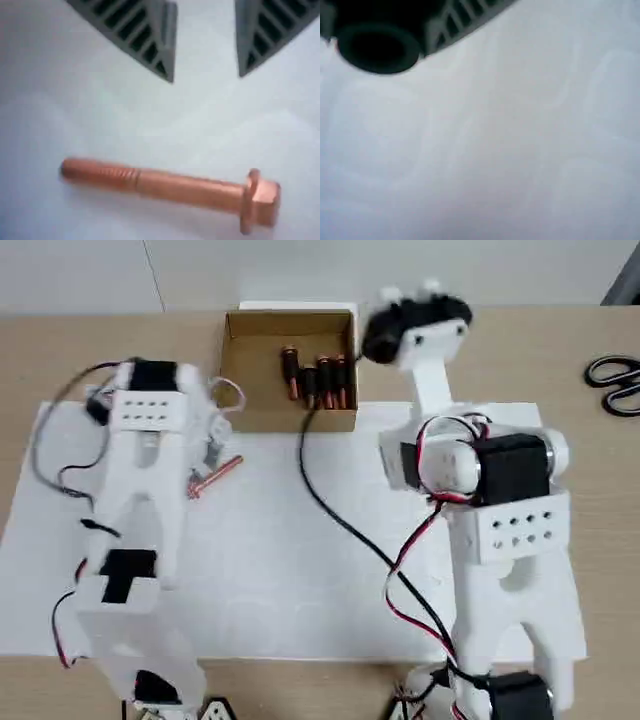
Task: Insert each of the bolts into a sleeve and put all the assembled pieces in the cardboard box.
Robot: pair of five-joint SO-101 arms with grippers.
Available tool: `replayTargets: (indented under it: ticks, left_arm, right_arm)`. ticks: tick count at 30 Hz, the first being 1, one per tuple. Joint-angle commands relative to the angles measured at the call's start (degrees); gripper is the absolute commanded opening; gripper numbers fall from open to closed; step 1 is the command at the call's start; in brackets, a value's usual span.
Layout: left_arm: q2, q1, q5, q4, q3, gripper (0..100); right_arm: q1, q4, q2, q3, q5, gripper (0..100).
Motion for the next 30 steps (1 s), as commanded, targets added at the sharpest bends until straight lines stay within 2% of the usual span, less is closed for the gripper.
replayTargets:
  ticks: [1, 4, 10, 14, 17, 21, 26, 30]
  left_arm:
    - [0.0, -0.3, 6.5, 0.8, -4.8, 8]
    - [0.0, 1.0, 11.1, -1.0, -5.4, 8]
    - [0.0, 1.7, 13.9, -6.0, -4.0, 8]
    - [-0.1, 2.1, 17.0, -3.3, -3.6, 8]
    - [0.0, 2.5, 22.3, -1.9, -1.6, 9]
    - [0.0, 2.0, 30.2, -3.5, 2.6, 17]
    - [0.0, 1.9, 30.5, -8.2, 6.4, 31]
    - [0.0, 1.9, 30.7, -14.9, 11.9, 35]
  right_arm:
    - [3.7, -6.3, -6.8, 11.3, 0.1, 0.6]
    - [3.9, -11.5, -11.3, 21.5, 0.1, 0.6]
    - [4.2, -19.8, -19.8, 37.7, 1.1, 0.5]
    - [4.2, -22.5, -23.2, 44.3, 6.5, 0.5]
    - [4.3, -22.6, -23.8, 46.8, 7.6, 0.5]
    - [4.3, -22.7, -23.7, 47.1, 7.7, 0.5]
    - [4.3, -22.7, -23.7, 47.1, 7.7, 0.5]
    - [4.3, -22.6, -23.7, 47.1, 7.7, 0.5]
